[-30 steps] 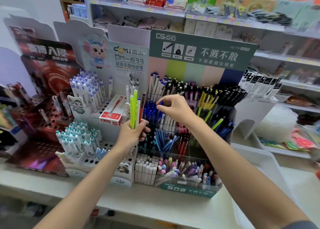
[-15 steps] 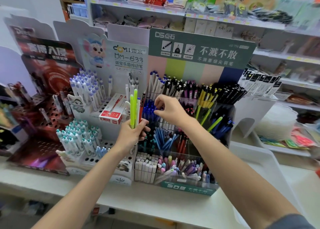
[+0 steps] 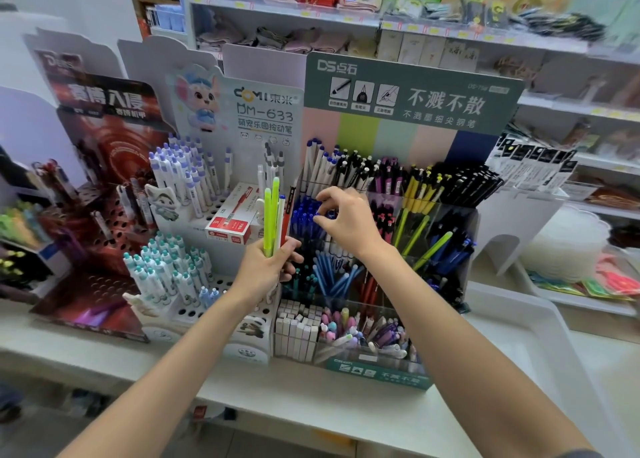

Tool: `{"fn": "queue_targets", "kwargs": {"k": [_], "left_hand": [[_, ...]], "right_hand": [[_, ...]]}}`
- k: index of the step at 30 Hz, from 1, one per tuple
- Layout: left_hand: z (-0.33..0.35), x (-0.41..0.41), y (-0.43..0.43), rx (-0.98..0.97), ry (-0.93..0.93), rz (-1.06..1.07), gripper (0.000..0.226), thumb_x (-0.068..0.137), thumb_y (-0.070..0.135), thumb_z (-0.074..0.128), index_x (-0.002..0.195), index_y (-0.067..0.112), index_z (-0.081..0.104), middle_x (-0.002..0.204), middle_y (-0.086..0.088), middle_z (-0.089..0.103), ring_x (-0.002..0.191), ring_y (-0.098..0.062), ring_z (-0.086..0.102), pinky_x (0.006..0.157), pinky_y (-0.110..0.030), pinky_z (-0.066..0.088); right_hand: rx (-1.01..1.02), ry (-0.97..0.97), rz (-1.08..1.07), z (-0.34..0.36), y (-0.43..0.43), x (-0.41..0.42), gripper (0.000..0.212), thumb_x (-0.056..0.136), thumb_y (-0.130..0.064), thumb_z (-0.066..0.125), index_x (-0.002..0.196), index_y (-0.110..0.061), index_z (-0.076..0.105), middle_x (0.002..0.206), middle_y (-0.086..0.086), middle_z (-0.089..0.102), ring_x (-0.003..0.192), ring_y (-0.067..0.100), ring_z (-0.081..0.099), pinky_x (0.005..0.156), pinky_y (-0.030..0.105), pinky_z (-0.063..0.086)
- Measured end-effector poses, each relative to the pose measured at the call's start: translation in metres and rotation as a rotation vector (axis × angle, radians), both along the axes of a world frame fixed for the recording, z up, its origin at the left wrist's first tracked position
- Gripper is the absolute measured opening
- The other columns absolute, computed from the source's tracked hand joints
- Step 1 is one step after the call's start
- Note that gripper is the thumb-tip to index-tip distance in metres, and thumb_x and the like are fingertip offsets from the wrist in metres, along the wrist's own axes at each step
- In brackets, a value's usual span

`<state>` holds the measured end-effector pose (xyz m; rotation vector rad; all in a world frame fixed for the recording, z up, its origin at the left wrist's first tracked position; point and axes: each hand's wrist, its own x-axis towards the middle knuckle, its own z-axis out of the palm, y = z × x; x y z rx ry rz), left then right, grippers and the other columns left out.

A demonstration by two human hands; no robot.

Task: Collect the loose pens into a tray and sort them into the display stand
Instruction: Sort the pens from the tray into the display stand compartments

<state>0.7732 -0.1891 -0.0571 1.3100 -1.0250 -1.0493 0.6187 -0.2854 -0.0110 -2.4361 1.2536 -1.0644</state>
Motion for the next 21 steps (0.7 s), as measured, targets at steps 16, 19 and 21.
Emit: {"fn": "queue_targets", "kwargs": {"k": [16, 19, 21], "left_hand": [[-0.015, -0.081, 0.0, 0.026, 0.023, -0.291, 0.03, 0.1, 0.032, 0.053, 0.097, 0.003, 0.06, 0.064, -0.005, 0.059, 0.048, -0.011, 0.048, 0.044, -0.021, 0.042], [-0.02, -0.085, 0.004, 0.044, 0.076, -0.298, 0.041, 0.095, 0.047, 0.045, 0.089, 0.007, 0.05, 0.058, 0.002, 0.047, 0.046, -0.009, 0.04, 0.043, -0.019, 0.035], [-0.022, -0.087, 0.006, 0.044, 0.083, -0.3, 0.036, 0.102, 0.04, 0.041, 0.087, 0.009, 0.048, 0.058, 0.002, 0.044, 0.047, -0.009, 0.037, 0.044, -0.018, 0.031]], "right_hand": [[0.004, -0.533, -0.264, 0.019, 0.054, -0.127, 0.036, 0.093, -0.01, 0.065, 0.124, -0.011, 0.047, 0.08, -0.005, 0.062, 0.069, -0.001, 0.063, 0.061, 0.01, 0.047], [-0.054, -0.349, -0.261, -0.007, 0.061, -0.127, 0.035, 0.091, -0.009, 0.067, 0.121, -0.009, 0.049, 0.087, -0.005, 0.058, 0.07, -0.001, 0.062, 0.064, 0.01, 0.049], [-0.053, -0.224, -0.226, -0.03, 0.063, -0.12, 0.036, 0.09, -0.009, 0.069, 0.12, -0.008, 0.05, 0.092, -0.004, 0.055, 0.069, 0.005, 0.061, 0.067, 0.017, 0.053]]}}
